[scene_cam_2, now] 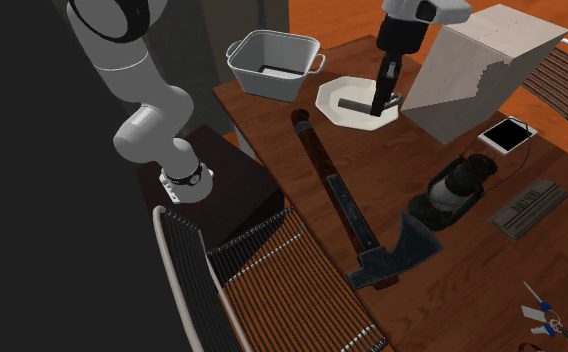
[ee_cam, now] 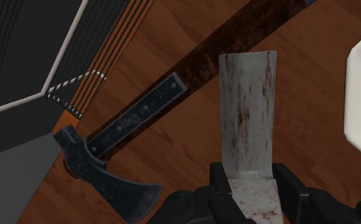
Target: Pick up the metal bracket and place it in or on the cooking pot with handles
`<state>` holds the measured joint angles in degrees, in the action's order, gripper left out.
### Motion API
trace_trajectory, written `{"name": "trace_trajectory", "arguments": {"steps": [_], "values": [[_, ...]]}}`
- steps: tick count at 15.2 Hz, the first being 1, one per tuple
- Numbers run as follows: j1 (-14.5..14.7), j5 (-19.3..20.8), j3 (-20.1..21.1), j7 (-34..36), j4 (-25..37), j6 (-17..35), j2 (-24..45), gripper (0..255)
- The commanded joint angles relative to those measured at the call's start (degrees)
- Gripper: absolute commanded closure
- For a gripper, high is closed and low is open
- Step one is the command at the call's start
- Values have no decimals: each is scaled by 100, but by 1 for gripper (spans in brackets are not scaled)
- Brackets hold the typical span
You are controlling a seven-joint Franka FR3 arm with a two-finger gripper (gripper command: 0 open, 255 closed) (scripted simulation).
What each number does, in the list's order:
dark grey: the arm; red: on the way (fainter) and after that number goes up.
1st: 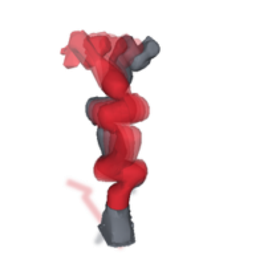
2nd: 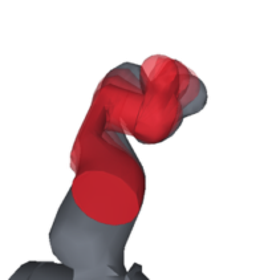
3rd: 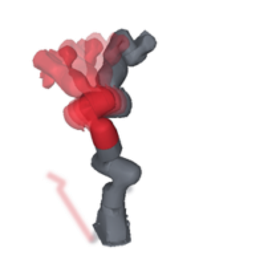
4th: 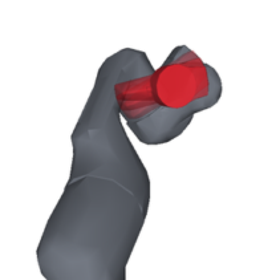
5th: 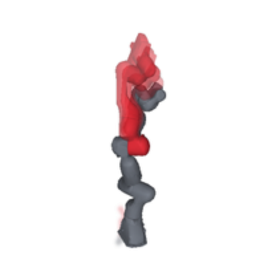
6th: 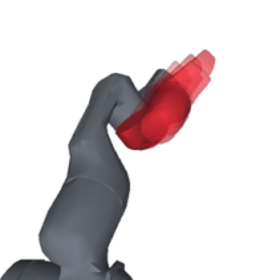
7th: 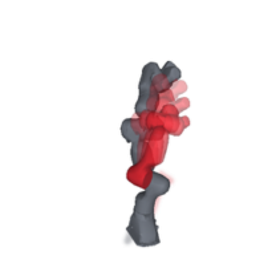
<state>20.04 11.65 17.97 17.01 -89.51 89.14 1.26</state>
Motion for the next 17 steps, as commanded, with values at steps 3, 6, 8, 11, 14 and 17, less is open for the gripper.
{"name": "trace_trajectory", "arguments": {"steps": [3, 6, 8, 11, 14, 17], "values": [[182, -193, 183, 376, -626, 30, -552, 255], [327, -345, 328, 648, -992, 13, -910, 255], [428, -449, 435, 838, -1196, -13, -1124, 255], [584, -609, 609, 1134, -1447, -70, -1408, 255], [744, -773, 801, 1448, -1633, -142, -1647, 255], [905, -937, 1012, 1781, -1758, -225, -1837, 255]]}}
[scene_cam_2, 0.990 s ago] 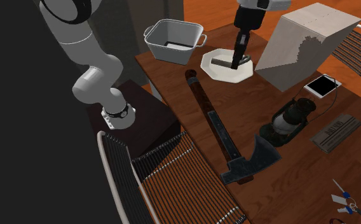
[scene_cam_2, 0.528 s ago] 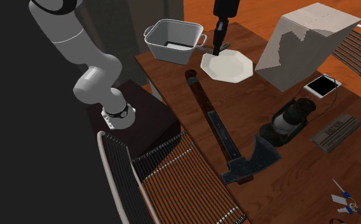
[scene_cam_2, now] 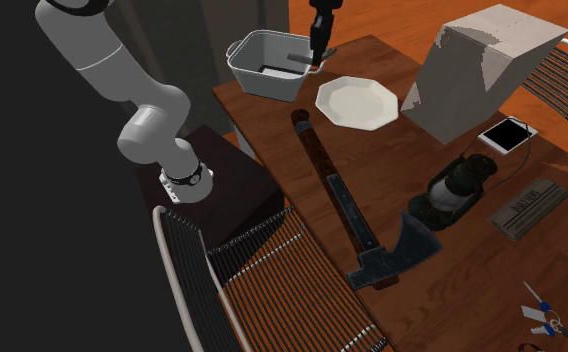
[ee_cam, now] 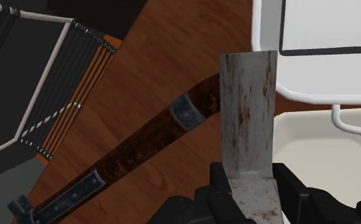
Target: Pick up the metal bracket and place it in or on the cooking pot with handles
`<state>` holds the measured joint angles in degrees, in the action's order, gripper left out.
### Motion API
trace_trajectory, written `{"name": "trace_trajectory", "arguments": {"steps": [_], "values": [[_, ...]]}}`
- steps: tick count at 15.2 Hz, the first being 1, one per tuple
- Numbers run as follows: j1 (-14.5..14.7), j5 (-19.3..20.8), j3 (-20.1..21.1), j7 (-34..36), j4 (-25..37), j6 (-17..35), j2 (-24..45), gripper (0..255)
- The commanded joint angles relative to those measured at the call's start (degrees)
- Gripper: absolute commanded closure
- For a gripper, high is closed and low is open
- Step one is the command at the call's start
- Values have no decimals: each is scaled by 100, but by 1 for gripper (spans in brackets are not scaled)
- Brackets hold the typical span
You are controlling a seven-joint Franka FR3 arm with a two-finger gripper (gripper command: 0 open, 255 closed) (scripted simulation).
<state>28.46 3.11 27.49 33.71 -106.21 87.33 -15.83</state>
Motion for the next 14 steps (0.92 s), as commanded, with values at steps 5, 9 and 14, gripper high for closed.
{"name": "trace_trajectory", "arguments": {"steps": [5, 9, 14], "values": [[324, -346, 455, 714, -163, -195, -330, 255], [513, -534, 819, 1244, -107, -313, -378, 255], [711, -709, 1348, 1977, 105, -448, -279, 255]]}}
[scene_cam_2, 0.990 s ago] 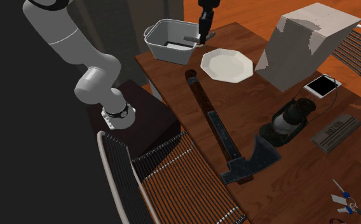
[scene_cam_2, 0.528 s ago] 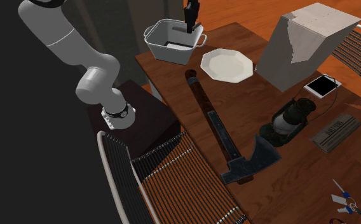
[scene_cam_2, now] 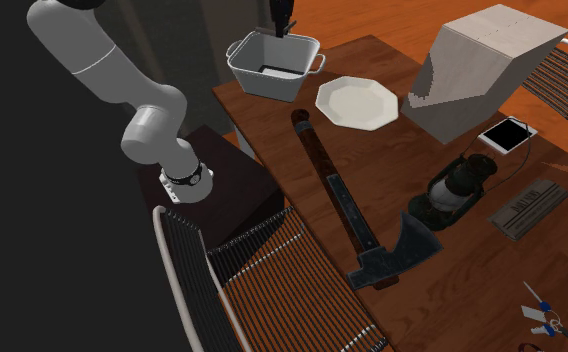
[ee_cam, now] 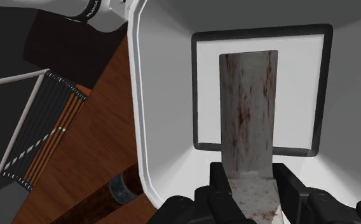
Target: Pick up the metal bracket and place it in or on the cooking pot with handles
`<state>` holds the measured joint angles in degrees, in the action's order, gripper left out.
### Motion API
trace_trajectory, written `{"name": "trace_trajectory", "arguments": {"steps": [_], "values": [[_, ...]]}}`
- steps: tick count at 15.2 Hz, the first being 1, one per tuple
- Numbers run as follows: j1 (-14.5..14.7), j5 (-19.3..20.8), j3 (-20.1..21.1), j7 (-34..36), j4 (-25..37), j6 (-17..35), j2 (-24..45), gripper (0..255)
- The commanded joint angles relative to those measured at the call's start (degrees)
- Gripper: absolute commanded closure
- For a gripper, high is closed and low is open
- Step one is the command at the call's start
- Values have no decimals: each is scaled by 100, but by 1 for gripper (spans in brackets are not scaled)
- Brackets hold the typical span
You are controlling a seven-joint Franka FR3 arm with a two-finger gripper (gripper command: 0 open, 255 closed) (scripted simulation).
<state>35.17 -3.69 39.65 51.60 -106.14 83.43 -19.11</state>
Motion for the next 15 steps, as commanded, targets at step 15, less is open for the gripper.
{"name": "trace_trajectory", "arguments": {"steps": [15], "values": [[150, -169, 302, 360, -847, 805, -52, 255]]}}
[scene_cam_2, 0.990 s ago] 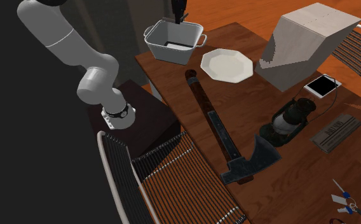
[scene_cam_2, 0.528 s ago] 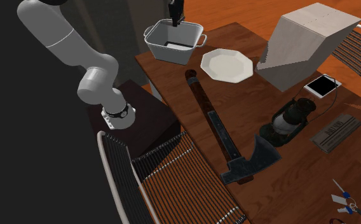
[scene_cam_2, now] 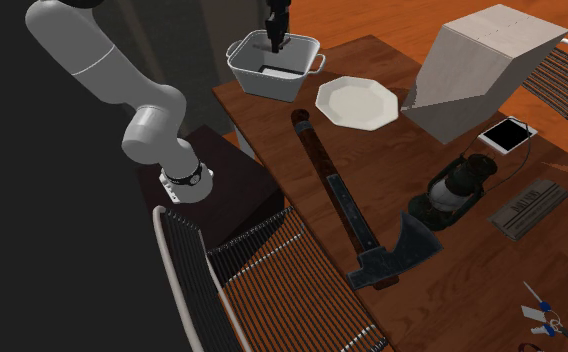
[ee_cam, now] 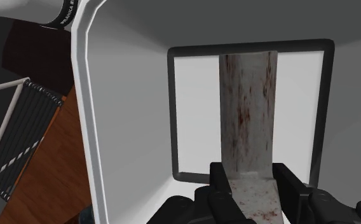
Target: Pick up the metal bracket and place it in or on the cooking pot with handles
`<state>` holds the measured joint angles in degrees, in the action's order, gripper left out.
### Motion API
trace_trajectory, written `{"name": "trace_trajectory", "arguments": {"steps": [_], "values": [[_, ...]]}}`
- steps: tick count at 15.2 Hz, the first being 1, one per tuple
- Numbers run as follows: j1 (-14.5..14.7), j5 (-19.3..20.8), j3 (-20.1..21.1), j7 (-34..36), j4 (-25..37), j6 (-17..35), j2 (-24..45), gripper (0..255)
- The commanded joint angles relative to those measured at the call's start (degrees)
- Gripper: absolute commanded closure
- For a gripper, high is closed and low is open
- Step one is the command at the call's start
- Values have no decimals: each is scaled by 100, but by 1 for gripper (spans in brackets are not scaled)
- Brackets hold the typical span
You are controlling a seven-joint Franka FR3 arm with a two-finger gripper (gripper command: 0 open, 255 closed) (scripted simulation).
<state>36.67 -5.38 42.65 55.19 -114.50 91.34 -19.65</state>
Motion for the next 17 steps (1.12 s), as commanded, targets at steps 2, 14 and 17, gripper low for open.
{"name": "trace_trajectory", "arguments": {"steps": [2, 14, 17], "values": [[0, 0, 2, 2, -11, 14, 2, 255], [-57, 112, 66, 103, 723, -552, 206, 0], [-73, 149, 93, 138, 930, -702, 276, 0]]}}
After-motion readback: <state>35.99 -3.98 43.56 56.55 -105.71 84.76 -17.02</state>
